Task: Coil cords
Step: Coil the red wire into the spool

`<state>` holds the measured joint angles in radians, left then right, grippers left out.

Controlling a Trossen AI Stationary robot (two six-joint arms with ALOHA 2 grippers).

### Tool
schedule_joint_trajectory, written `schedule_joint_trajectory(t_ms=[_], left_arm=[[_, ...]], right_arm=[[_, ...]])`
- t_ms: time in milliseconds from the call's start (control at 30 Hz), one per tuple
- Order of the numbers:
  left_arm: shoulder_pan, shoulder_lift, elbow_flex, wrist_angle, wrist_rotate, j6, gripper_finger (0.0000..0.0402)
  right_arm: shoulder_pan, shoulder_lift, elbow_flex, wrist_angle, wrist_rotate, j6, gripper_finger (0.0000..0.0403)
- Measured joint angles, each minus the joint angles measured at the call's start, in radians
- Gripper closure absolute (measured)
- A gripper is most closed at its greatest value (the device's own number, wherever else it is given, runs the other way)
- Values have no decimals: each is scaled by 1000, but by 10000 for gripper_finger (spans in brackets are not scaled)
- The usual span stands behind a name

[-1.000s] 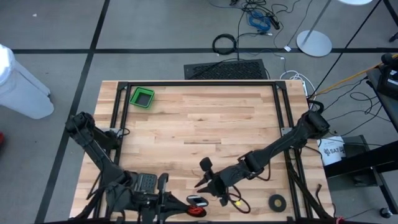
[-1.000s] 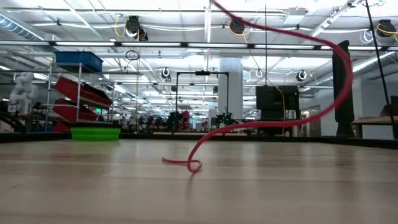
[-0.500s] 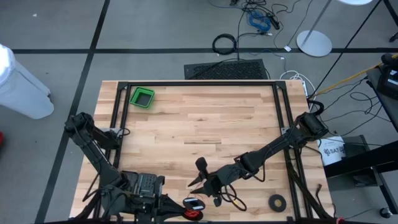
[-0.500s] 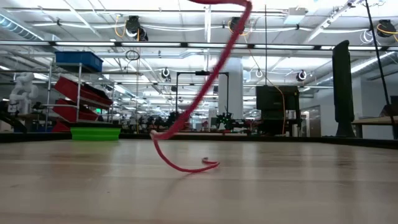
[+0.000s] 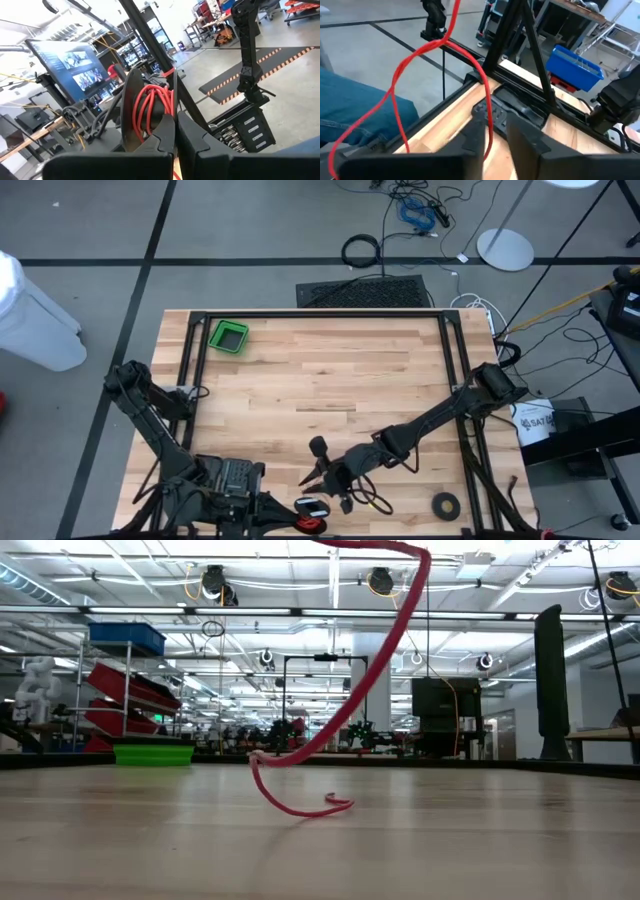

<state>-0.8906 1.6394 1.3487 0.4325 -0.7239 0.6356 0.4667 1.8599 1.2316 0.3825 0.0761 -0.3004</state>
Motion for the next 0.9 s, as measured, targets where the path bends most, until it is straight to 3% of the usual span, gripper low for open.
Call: schedule_joint_trajectory(t_ms=[167, 533, 900], left_arm=[[0, 0, 0, 1, -38, 9, 398], [-26, -5, 0, 64, -255, 72, 398], [-132, -49, 0, 85, -560, 84, 398]], right_arm=[[-1, -4, 0, -34, 1, 3, 397], [-47, -9, 0, -325, 11, 79, 402], [-81, -104, 0, -747, 67, 225, 403]])
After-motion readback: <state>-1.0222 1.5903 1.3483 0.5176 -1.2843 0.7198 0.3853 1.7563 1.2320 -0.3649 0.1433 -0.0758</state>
